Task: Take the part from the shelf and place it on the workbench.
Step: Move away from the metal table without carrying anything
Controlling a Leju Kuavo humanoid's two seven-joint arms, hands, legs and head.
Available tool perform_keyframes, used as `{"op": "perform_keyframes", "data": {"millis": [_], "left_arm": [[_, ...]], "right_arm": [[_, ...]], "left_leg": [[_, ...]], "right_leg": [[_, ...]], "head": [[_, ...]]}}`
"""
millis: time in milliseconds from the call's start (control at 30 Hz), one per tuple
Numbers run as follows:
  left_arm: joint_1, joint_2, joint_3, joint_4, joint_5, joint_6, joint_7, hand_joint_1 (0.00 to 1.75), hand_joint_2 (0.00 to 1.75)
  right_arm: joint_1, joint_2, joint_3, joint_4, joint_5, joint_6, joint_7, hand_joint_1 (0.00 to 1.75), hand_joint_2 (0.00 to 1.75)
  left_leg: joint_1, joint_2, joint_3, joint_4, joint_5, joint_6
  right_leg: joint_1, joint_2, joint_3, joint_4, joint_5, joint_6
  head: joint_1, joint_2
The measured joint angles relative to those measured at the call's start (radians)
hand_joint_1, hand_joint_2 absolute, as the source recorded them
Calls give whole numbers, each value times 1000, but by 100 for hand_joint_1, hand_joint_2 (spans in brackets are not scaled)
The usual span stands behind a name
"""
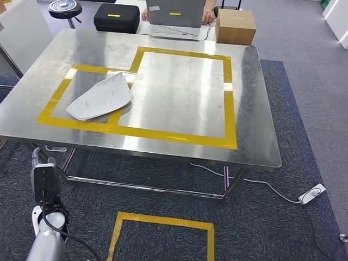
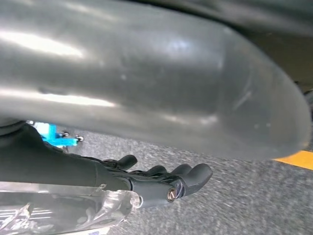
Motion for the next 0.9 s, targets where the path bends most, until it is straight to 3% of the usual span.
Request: {"op": "perform_keyframes", "data": {"millis": [67, 133, 267, 333, 400, 433, 467, 500, 567, 633, 767, 833, 900], "left_arm": [[-1, 0, 0, 0, 0, -1, 0, 0, 0], [-2, 0, 0, 0, 0, -3, 0, 0, 0], [-2, 0, 0, 0, 3, -8, 0, 0, 0], [-2, 0, 0, 0, 5, -8, 0, 0, 0], [-1, 2, 0, 0, 6, -8, 0, 0, 0], [0, 2, 0, 0, 7, -8, 0, 0, 0], [1, 2, 0, 0, 7, -8, 0, 0, 0], [1, 3, 0, 0, 7, -8, 0, 0, 0], [-1, 3, 0, 0, 7, -8, 0, 0, 0], [-4, 2, 0, 0, 7, -8, 0, 0, 0], [-2, 2, 0, 0, 7, -10, 0, 0, 0], [-3, 2, 0, 0, 7, -11, 0, 0, 0], [-2, 3, 1, 0, 7, -12, 0, 0, 0]], "right_arm": [[-2, 0, 0, 0, 0, 0, 0, 0, 0], [-4, 0, 0, 0, 0, 0, 0, 0, 0], [-2, 0, 0, 0, 1, 0, 0, 0, 0], [-3, 0, 0, 0, 3, 0, 0, 0, 0], [-2, 0, 0, 0, 4, 1, 1, 0, 0], [-2, 0, 0, 0, 5, 1, 1, 0, 0], [-1, 0, 0, 0, 5, 1, 1, 0, 0], [-1, 0, 0, 0, 5, 2, 2, 0, 0], [-1, 0, 0, 0, 7, 3, 2, 0, 0], [-3, 0, 0, 0, 9, 4, 2, 0, 0], [-2, 0, 0, 0, 13, 6, 5, 0, 0], [-2, 0, 0, 0, 15, 7, 7, 0, 0], [-3, 0, 0, 0, 16, 8, 9, 0, 0]], "left_leg": [[-2, 0, 0, 0, 3, -5], [-5, -1, -4, 2, 8, -14], [-2, 0, -14, 6, 8, -37], [-1, 0, -46, 77, -47, -46], [-1, 0, -101, 212, -121, -53], [-1, 0, -120, 262, -140, -55], [-1, 0, -123, 280, -140, -56], [-1, 0, -105, 255, -120, -56], [1, 2, -27, 125, -61, -56], [1, 2, 29, 19, -32, -48], [-1, 0, 29, -2, -25, -18], [1, 0, 25, -3, -18, -6], [1, -1, 18, -3, -13, 0]], "right_leg": [[1, 0, 84, -150, 60, -8], [3, 1, 133, -244, 86, -13], [4, 2, 128, -259, 102, -32], [0, 0, 121, -264, 113, -43], [0, 0, 110, -263, 120, -48], [1, -1, 105, -263, 123, -48], [0, -1, 100, -263, 126, -46], [0, -1, 97, -263, 129, -45], [1, -1, 94, -261, 133, -39], [5, 0, 86, -253, 135, -30], [5, -2, 73, -243, 134, -11], [2, -1, 46, -180, 87, -1], [-1, -1, -8, -45, 12, 8]], "head": [[0, 0], [-1, 0], [-2, 0], [-4, 0], [-5, 0], [-5, 0], [-6, 0], [-6, 0], [-6, 0], [-5, 0], [-4, 0], [0, 0], [4, 0]]}}
